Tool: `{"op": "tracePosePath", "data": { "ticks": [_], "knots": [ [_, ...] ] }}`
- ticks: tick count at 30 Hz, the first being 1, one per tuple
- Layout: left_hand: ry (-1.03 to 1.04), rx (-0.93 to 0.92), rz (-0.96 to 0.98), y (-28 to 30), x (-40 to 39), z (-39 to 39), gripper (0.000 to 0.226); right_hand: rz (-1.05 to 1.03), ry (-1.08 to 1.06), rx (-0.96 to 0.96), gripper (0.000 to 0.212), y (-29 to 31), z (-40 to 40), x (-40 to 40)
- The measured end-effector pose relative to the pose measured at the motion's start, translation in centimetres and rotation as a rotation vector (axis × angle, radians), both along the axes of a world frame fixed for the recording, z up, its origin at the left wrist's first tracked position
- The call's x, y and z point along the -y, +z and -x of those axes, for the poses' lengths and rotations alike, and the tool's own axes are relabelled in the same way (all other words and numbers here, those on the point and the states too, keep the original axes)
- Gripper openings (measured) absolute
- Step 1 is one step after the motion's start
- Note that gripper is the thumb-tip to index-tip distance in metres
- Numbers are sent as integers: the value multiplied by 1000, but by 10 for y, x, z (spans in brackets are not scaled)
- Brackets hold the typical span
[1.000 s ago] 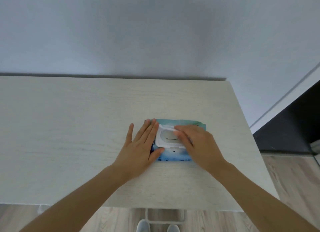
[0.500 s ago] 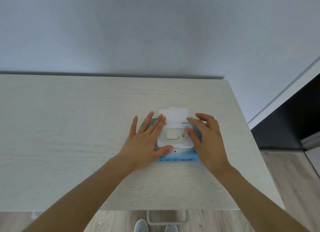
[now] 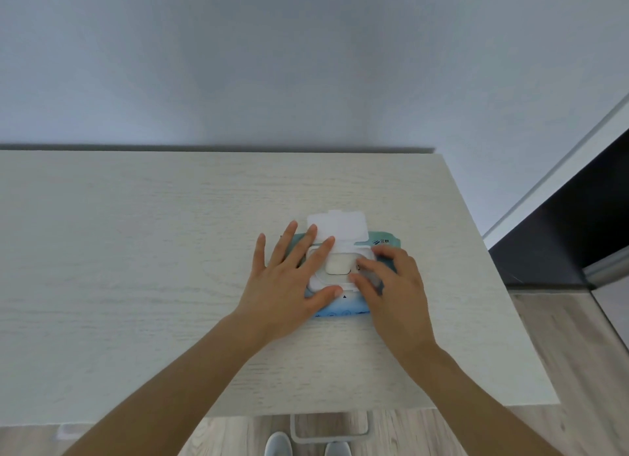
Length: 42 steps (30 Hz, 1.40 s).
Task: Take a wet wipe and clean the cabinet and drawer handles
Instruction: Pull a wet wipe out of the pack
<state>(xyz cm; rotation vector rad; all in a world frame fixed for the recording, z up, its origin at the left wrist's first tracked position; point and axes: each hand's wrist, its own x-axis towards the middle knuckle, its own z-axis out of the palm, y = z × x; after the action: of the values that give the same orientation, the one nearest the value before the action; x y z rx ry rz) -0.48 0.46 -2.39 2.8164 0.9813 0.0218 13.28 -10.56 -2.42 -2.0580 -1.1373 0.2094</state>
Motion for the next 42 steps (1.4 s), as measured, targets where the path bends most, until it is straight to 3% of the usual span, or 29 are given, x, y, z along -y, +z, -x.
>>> {"op": "tracePosePath", "data": {
  "ticks": [9, 14, 21, 24, 29, 33, 35, 37, 39, 42],
  "knots": [
    [20, -2, 6, 0, -1, -3, 80, 149, -51, 0, 9, 12, 4, -16],
    [31, 7, 30, 3, 0, -4, 88, 92, -76, -8, 24, 12, 6, -12],
    [39, 1, 26, -1, 0, -3, 76, 90, -129, 52, 9, 13, 12, -13],
    [42, 19, 39, -1, 0, -3, 76, 93, -168, -62, 8, 15, 11, -16],
    [48, 50, 72, 0, 0, -4, 87, 17, -143, -487, 8, 35, 6, -22],
    [113, 174, 175, 3, 3, -8, 89, -10, -65, -597, 2, 41, 4, -21],
    [167, 286, 238, 4, 5, -11, 74, -41, -46, -622, 4, 42, 2, -18],
    [165, 425, 284, 4, 5, -11, 52, -45, -29, -598, 11, 40, 0, -15],
    [95, 512, 248, 4, 3, -5, 58, -10, -8, -500, 16, 37, -2, -13],
    [-75, 434, 20, 0, -1, 3, 54, 59, 32, -288, 16, 29, 0, -11]
  ]
}}
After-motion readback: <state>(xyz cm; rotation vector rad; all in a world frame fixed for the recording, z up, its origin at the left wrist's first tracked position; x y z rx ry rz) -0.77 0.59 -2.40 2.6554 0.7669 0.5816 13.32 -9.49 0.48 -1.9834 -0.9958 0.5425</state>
